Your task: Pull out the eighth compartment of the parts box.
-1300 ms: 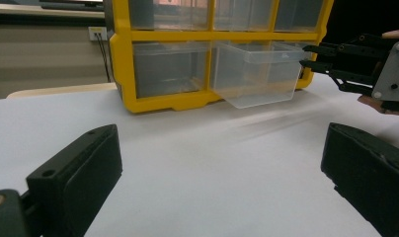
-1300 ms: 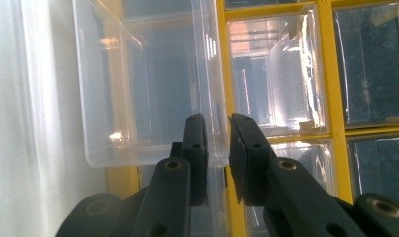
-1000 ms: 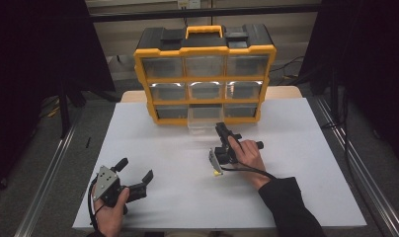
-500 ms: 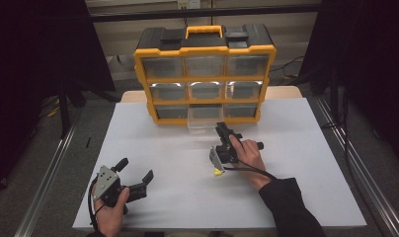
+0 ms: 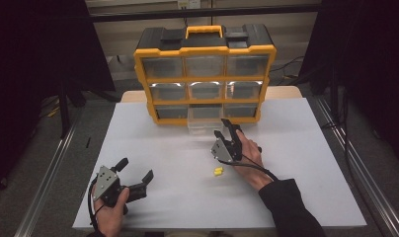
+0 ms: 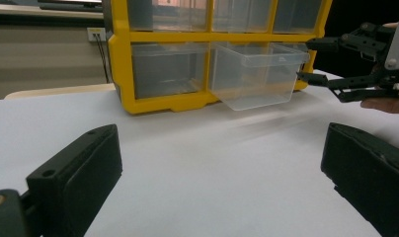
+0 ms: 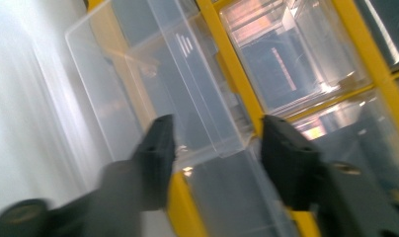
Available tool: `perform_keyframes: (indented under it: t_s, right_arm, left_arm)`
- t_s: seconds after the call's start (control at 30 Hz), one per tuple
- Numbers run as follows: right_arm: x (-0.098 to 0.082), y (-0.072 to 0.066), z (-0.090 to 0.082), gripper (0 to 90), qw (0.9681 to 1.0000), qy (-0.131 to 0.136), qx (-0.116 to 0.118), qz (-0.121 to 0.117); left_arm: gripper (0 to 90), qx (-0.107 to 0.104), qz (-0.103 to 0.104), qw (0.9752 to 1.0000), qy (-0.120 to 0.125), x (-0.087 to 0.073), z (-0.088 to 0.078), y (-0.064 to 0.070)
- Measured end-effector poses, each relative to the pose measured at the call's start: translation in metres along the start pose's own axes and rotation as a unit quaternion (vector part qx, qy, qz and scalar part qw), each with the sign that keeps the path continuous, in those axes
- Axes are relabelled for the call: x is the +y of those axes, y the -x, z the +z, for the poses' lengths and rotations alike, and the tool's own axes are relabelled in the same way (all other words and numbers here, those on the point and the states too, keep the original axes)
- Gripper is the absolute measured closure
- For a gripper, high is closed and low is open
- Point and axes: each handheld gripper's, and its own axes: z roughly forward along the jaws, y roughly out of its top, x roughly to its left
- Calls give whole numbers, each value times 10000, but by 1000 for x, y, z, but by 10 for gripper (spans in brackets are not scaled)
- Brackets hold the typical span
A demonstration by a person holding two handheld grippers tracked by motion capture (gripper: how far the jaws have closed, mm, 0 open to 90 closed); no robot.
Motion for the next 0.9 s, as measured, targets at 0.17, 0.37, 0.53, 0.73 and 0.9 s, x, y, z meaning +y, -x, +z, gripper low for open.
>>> perform_keyframes:
  t_s: [0.17,0.37,0.53,0.73,0.9]
  right_arm:
    - [-1,5,0,312,9993,35,71,379]
    - [-2,12,0,184,9951,57,316,932]
    - [-4,17,1,133,9844,75,571,1664]
    - [-8,28,0,109,9607,139,864,2633]
    - [-15,35,-2,113,9353,-16,1221,3320]
  left_arm:
    - [22,-15,-17,10000,8,0,0,0]
    - [22,-15,-27,10000,13,0,0,1]
    - [22,-22,-19,10000,18,0,0,0]
    - [22,-20,-34,10000,15,0,0,1]
    - [23,-25,19,10000,-15,0,0,0]
